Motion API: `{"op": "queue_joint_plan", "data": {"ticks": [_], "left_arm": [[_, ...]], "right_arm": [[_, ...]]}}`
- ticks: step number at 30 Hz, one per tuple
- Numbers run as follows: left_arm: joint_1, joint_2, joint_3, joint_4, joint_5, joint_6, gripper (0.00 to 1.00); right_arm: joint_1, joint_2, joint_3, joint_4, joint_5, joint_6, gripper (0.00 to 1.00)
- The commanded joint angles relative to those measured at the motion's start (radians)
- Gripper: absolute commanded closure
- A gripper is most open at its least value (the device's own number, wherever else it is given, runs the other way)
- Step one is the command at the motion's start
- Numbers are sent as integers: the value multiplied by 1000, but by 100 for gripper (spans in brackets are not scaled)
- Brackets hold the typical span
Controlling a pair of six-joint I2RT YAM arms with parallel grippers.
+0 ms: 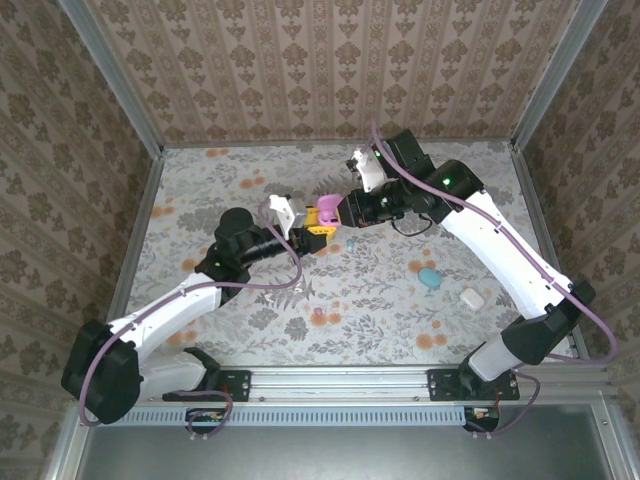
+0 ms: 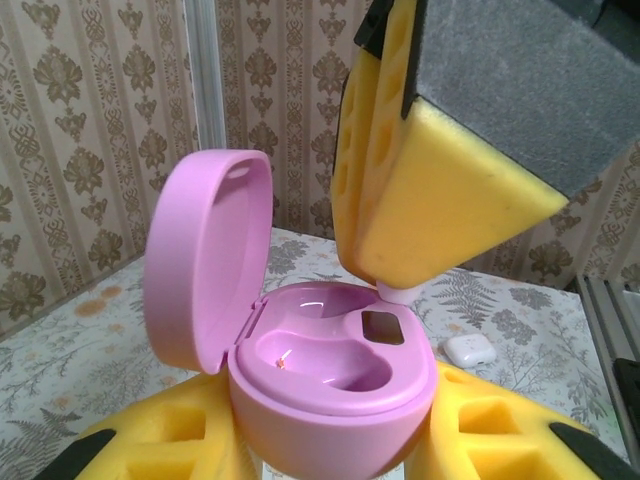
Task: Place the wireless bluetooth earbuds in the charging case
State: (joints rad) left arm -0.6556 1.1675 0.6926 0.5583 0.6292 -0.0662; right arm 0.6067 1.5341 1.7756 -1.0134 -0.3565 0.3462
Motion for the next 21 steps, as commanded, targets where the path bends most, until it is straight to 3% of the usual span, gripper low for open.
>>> {"op": "queue_joint_plan", "data": {"ticks": [1, 21], "left_arm": [[-13, -21, 44, 5, 46, 21, 66], [-18, -7, 60, 5, 40, 11, 66]], "right_arm": [[6, 11, 39, -30, 39, -24, 79], [18, 35, 57, -71, 49, -84, 76]]}}
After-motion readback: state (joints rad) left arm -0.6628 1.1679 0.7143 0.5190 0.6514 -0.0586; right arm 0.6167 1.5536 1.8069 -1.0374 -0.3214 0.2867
